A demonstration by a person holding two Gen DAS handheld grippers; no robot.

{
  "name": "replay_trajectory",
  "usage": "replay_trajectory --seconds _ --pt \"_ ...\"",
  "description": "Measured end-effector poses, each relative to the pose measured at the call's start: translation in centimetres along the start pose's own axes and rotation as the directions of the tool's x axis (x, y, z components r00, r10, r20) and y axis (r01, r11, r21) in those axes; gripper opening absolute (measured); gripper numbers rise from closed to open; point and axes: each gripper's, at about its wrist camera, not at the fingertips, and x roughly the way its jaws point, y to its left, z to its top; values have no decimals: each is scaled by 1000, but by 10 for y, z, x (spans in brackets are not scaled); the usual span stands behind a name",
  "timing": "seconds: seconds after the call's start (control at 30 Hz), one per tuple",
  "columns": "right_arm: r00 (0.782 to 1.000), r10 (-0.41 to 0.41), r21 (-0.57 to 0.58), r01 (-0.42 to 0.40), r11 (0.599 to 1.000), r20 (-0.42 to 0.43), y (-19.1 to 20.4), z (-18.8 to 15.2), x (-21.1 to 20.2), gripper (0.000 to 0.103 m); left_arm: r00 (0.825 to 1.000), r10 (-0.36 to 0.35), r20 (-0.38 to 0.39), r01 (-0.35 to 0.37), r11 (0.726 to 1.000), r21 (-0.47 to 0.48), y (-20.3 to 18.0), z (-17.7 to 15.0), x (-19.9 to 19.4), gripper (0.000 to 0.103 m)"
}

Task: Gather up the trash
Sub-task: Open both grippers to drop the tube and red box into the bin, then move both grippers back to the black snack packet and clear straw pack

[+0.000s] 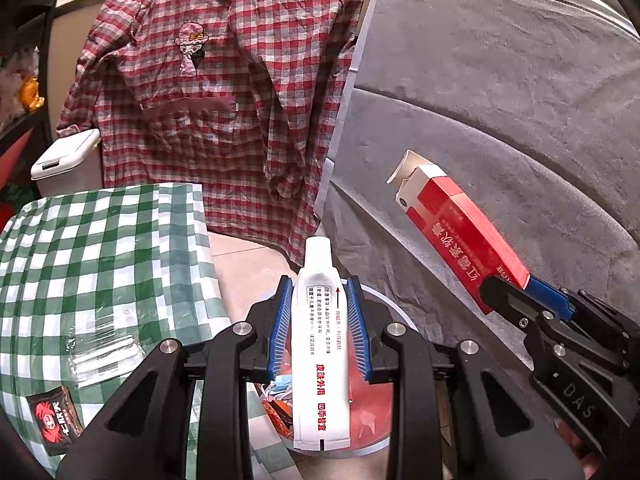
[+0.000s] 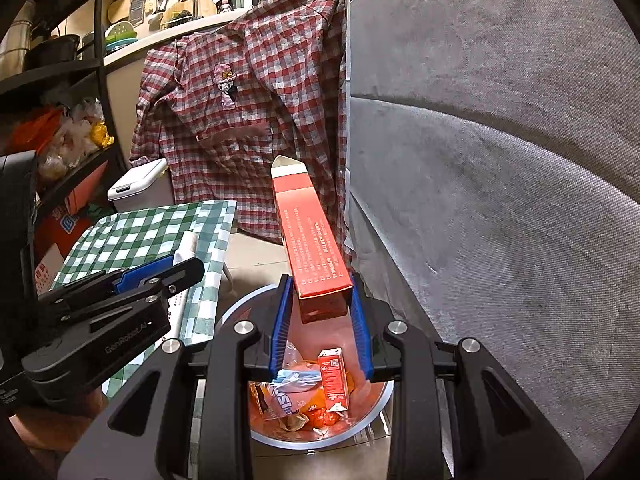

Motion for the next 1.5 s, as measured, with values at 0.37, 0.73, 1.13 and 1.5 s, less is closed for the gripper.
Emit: replay_trajectory --seconds 0.37,0.73,1.13,1.5 --pt "1000 2 15 -2 1000 -7 0 -2 2 32 1000 -25 -3 25 1000 -4 -2 4 2 29" --pt "1000 7 49 -7 999 -15 -4 0 3 45 1000 -17 19 17 1000 -24 10 6 -12 44" --pt "997 71 20 -72 997 34 30 3 -12 44 996 68 61 -66 997 -28 50 -1 -57 32" --pt "978 202 -3 -202 979 53 86 -2 -13 18 956 289 40 -285 954 -90 137 -47 -94 33"
